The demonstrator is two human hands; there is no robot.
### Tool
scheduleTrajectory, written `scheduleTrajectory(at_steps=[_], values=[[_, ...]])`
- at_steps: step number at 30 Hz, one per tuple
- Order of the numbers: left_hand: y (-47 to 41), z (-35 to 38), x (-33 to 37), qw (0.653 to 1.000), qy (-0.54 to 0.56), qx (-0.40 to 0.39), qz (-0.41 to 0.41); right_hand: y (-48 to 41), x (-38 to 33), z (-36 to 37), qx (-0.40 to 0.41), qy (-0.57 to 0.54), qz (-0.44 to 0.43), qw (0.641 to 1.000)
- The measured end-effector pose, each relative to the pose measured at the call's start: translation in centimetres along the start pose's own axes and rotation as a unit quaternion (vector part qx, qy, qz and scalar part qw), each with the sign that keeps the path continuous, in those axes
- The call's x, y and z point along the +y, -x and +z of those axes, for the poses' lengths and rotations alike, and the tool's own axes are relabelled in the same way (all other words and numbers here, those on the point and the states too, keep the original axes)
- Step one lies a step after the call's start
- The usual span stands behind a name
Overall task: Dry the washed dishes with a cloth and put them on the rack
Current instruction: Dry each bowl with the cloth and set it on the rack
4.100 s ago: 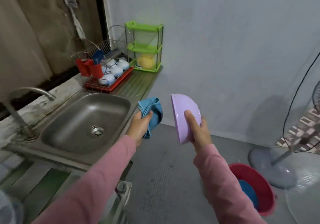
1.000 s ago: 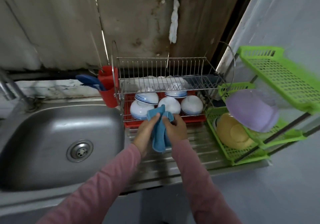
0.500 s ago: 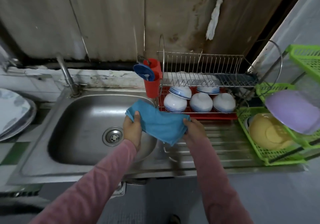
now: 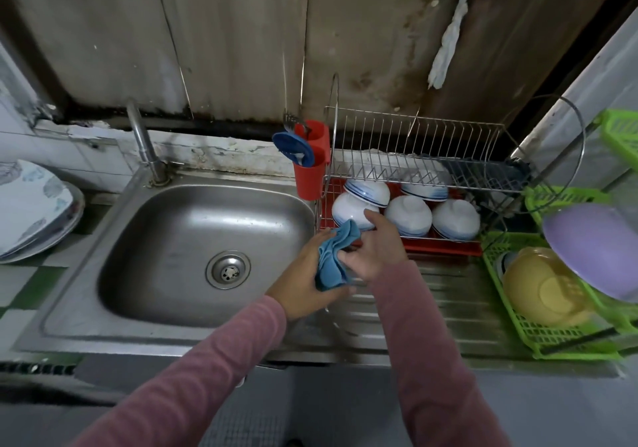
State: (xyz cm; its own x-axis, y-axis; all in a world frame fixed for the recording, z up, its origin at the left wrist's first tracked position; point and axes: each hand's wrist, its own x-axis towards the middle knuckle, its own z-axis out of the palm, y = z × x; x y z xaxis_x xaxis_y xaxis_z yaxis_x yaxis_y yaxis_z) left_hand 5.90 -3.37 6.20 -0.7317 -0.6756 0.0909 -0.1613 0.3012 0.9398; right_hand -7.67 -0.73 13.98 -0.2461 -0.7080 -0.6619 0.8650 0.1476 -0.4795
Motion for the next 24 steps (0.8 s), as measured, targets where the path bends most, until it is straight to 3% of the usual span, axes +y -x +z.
scheduleTrajectory(at_steps=[5,7,13,20,24], values=[[-0.8,-0.4,-0.4,0.994,-0.033,0.105,-0.013,-0.6,-1.1,0.5,-0.056,0.042,0.017,0.997],[-0.8,-1.1,-0.4,0.989,-0.013,0.143,-0.043,-1.1,-1.3,0.3,-0.069,0.111,0.020,0.991],[-0.1,-4.4,-1.4,0.937,0.147,0.266,-0.170,-2.2,0.7,0.2,-0.069,0.413,-0.059,0.906],[4.1,-8.9,-3.9,0.884,0.188,0.348,-0.251,-4.2,8.0,1.8,-0.083,0.630,-0.213,0.742],[7.6,-13.0,-5.1,0.858,0.204,0.387,-0.267,-4.6,13.1,4.7,-0.130,0.742,-0.314,0.579]])
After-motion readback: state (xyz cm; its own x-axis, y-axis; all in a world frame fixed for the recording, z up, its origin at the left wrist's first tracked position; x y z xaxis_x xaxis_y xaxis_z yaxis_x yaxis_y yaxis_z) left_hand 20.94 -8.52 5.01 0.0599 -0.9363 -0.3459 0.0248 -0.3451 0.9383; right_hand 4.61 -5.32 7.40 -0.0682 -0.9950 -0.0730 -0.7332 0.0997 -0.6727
